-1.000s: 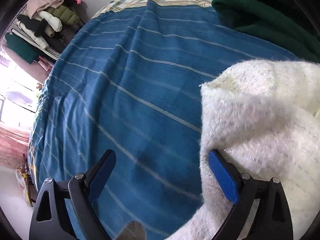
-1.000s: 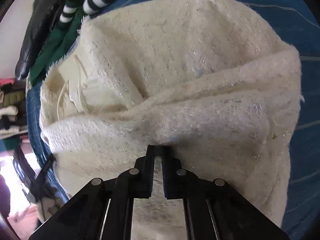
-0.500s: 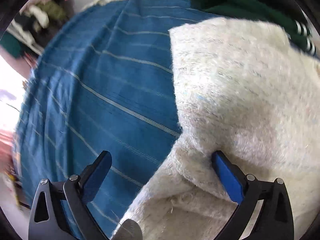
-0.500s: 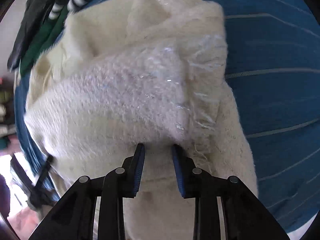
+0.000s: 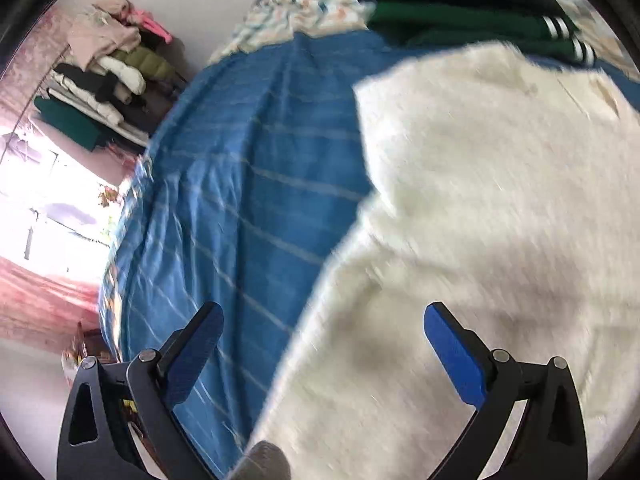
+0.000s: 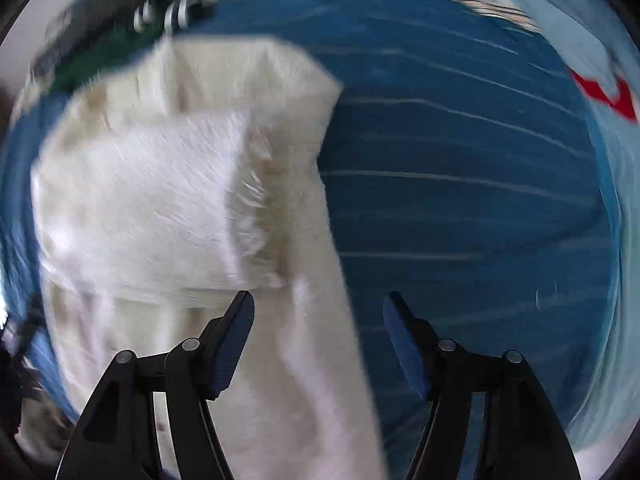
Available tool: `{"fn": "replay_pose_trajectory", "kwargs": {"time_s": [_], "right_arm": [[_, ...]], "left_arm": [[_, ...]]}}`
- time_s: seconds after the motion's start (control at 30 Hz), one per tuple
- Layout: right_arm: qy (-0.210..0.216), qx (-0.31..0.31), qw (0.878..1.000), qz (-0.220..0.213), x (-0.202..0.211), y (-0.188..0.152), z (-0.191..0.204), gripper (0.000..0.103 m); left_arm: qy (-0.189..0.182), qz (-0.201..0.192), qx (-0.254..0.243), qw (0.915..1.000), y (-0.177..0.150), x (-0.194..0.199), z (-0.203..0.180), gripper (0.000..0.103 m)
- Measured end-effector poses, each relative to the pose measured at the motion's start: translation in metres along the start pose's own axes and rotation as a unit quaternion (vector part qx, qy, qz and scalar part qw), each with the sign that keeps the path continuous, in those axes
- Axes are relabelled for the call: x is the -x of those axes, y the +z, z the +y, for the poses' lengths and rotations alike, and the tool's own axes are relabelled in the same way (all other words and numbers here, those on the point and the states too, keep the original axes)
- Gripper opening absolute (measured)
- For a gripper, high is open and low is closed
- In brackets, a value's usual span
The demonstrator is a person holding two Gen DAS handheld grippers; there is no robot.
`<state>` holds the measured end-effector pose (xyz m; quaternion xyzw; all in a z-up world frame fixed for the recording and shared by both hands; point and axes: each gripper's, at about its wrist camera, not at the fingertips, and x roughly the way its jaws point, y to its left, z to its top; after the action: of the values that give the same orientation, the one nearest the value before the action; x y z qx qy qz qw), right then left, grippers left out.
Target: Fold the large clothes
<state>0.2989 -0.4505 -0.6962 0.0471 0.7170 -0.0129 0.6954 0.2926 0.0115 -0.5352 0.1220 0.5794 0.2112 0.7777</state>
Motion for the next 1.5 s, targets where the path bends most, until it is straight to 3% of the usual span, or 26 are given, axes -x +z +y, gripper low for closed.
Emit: {"fn": "replay_pose_trajectory", "kwargs": {"time_s": [0.03,0.07,0.1,0.13,0.2,0.3,0.33,0.37,0.43,0.47,0.57,0.73,0.87,1.0,1.13,1.27,1.4,1.43,1.5], "right_arm": [[0.01,0.014,1.0,0.01,-0.012,0.007,0.002,0.067],[0.015,0.023,1.0,0.008,-0.019,0.011,0.002,0.036],[0.004,0.019,1.0,-0.001,-0.024,0.016,-0.007,0.013],[0.011,-0.002,1.0,-0.005,-0.027,0.018,-0.018,0.009],[0.05,-0.073,0.996,0.017,-0.041,0.021,-0.056,0.01],[0.086,-0.049,0.995,0.034,-0.044,0.023,-0.069,0.013],[0.086,-0.033,0.995,0.04,-0.039,0.023,-0.07,0.021],[0.08,-0.017,0.996,0.043,-0.032,0.022,-0.072,0.038],[0.07,0.008,0.997,0.027,-0.011,0.018,-0.082,0.061],[0.069,0.018,0.997,0.018,-0.002,0.014,-0.089,0.064],[0.038,0.043,0.998,0.004,0.018,-0.001,-0.112,0.064],[0.001,0.023,1.0,0.017,0.027,-0.032,-0.172,0.064],[-0.005,-0.023,0.999,0.037,0.029,-0.051,-0.224,0.064],[-0.009,-0.067,0.996,0.049,0.034,-0.061,-0.272,0.064],[-0.02,-0.084,0.995,0.041,0.047,-0.06,-0.32,0.064],[-0.022,-0.091,0.995,0.036,0.055,-0.055,-0.342,0.064],[-0.003,-0.08,0.996,0.033,0.055,-0.043,-0.326,0.064],[0.006,-0.072,0.997,0.031,0.051,-0.038,-0.319,0.064],[0.055,-0.042,0.997,0.018,0.044,-0.025,-0.303,0.066]], "left_arm": [[0.0,0.008,0.002,1.0,-0.006,0.0,-0.007,0.103],[0.002,0.012,0.004,0.9999,-0.012,0.0,-0.014,0.103],[0.009,0.012,0.003,0.9999,-0.016,0.0,-0.023,0.103],[0.021,0.012,0.0,0.9997,-0.021,-0.001,-0.031,0.103],[0.044,0.025,-0.004,0.9987,-0.03,-0.008,-0.048,0.103],[0.074,0.072,-0.001,0.9946,-0.043,-0.026,-0.066,0.103],[0.085,0.074,0.01,0.9936,-0.045,-0.025,-0.066,0.103],[0.093,0.076,0.018,0.9927,-0.046,-0.021,-0.065,0.103],[0.107,0.081,0.037,0.9903,-0.047,-0.007,-0.063,0.103],[0.112,0.079,0.044,0.9896,-0.049,0.004,-0.064,0.103],[0.141,0.078,0.04,0.9861,-0.064,0.046,-0.079,0.103],[0.156,0.082,-0.015,0.9842,-0.115,0.126,-0.15,0.103],[0.136,0.059,-0.105,0.9834,-0.166,0.188,-0.235,0.103],[0.101,0.027,-0.172,0.9795,-0.201,0.221,-0.293,0.103],[0.1,0.017,-0.21,0.9725,-0.216,0.219,-0.342,0.103],[0.119,0.061,-0.212,0.968,-0.213,0.173,-0.36,0.103],[0.108,0.082,-0.165,0.9769,-0.192,0.15,-0.344,0.103],[0.105,0.085,-0.152,0.9791,-0.185,0.149,-0.335,0.101],[0.091,0.089,-0.107,0.986,-0.171,0.149,-0.307,0.077]]}}
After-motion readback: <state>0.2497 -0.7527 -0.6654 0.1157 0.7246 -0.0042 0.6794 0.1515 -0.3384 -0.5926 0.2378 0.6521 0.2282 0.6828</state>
